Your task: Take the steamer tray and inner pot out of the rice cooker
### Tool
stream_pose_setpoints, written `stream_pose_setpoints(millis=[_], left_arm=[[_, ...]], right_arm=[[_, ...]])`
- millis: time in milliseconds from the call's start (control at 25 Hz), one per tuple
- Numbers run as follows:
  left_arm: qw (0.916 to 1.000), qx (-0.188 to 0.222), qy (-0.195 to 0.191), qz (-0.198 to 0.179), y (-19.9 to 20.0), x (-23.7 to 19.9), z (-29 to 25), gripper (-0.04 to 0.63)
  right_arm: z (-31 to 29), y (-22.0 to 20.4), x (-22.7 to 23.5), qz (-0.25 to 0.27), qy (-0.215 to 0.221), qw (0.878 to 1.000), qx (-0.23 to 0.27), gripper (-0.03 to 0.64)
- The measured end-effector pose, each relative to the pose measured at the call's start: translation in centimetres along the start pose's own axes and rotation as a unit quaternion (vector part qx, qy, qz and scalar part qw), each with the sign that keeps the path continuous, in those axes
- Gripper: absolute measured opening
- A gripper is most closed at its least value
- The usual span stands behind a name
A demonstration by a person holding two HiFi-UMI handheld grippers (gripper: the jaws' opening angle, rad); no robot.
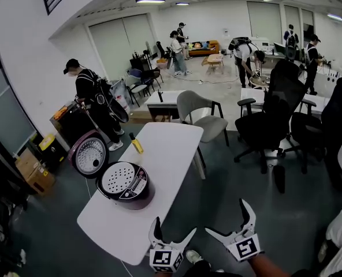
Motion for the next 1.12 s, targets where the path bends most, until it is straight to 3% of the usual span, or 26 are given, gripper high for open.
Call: stream_pose_setpoints(millis=[200, 440, 640, 880, 1120], left_arm=[[0.9998, 0.002, 0.009, 0.016, 0.1, -1.1, -3.0, 0.595], [0.9987, -0.009, 0.036, 0.034, -0.5, -4.7, -7.6, 0.594], [0.9982, -0.010, 0.057, 0.013, 1.1, -8.7, -10.3, 0.594], [0.9923, -0.009, 0.122, 0.013, 2.3, -15.4, -11.3, 0.594], [0.9787, -0.009, 0.202, 0.033, 2.2, -21.8, -10.9, 0.594]], right_arm=[[-3.8, -0.8, 2.7, 0.006, 0.015, 1.000, -0.015, 0.594], [-10.6, -1.3, 4.6, 0.013, 0.062, 0.998, -0.019, 0.592], [-18.0, -1.1, 5.2, 0.011, 0.099, 0.995, -0.015, 0.592], [-27.0, -0.7, 4.3, 0.010, 0.154, 0.988, 0.004, 0.592], [-34.3, -0.6, 2.7, 0.004, 0.220, 0.975, 0.013, 0.592]])
Point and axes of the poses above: the fingertips, and each gripper's own axes: z backward along the fingers, x to its right, y out of its top, the point moved 9 cm from there along z, backward along the fingers, and after that the axes turned 6 degrees about y, right-handed, at the moved point
